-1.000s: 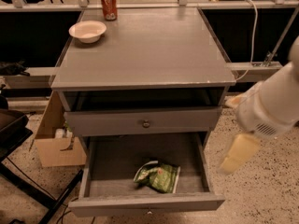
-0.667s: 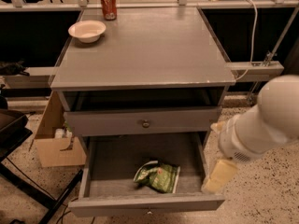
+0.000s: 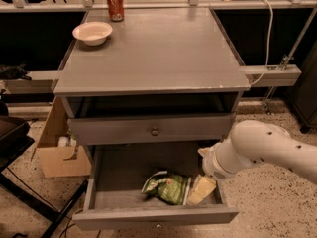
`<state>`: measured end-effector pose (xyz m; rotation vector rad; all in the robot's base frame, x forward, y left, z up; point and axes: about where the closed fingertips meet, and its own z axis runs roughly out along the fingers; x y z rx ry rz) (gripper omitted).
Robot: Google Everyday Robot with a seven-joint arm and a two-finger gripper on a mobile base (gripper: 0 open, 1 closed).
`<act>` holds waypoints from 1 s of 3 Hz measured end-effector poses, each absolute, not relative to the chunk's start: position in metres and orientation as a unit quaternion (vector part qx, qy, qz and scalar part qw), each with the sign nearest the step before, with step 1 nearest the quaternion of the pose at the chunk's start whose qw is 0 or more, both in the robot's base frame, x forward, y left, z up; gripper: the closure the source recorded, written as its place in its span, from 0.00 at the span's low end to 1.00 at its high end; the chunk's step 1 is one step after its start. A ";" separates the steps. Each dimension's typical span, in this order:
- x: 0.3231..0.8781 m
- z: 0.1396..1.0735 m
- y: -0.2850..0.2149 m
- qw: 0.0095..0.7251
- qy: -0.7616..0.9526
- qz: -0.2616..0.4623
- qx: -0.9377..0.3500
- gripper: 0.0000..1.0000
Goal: Pick green jalapeno chip bag from middle drawer and place on counter
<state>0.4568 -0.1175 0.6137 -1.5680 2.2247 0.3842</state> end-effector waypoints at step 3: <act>0.541 0.526 -0.058 0.235 0.764 0.151 -0.582 0.00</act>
Offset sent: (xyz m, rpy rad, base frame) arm 0.1020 0.0630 -0.1119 0.0506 -0.0757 0.0545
